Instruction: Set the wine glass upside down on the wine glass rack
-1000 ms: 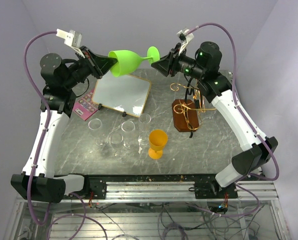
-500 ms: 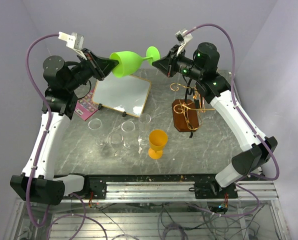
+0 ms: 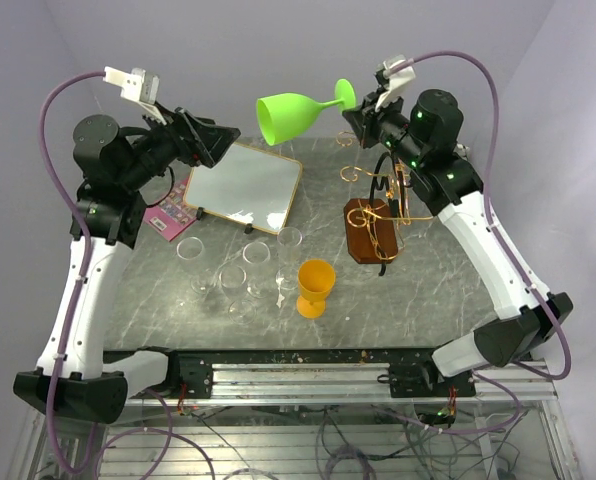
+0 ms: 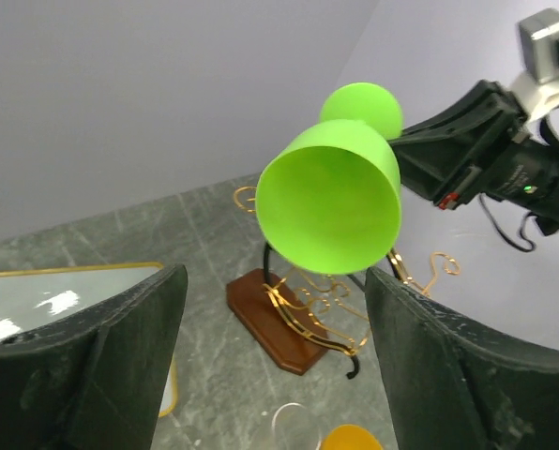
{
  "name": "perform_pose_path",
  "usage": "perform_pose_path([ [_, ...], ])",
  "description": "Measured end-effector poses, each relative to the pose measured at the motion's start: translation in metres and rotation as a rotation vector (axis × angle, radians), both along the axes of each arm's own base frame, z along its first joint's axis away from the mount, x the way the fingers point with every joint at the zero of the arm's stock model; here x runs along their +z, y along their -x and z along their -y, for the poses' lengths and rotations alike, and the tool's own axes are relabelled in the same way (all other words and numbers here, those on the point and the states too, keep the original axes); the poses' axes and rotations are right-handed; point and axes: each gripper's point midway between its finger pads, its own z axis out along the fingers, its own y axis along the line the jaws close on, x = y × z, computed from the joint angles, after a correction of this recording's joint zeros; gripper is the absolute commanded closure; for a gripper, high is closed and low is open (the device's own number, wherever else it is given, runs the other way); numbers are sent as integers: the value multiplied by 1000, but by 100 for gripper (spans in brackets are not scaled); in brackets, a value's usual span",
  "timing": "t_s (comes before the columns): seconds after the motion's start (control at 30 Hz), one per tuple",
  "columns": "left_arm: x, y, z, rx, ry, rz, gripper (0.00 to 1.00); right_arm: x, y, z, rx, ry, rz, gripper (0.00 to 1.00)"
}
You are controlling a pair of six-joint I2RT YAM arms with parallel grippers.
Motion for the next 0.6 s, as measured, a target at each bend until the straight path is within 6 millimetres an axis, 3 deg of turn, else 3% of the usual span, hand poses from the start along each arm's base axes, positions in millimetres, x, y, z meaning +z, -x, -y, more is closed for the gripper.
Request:
perform_pose_path([
  [0.17,4,2,-16,97,-84,35,10,5,-9,33,-140,145,106,100],
  [0.33,-1,4,-32,180,-180,63,10,-2,-19,57,-236,330,172,100],
  [0.6,-18,1,-42,219,-293,65,12,-24,-39,73,-289,573,202,100],
])
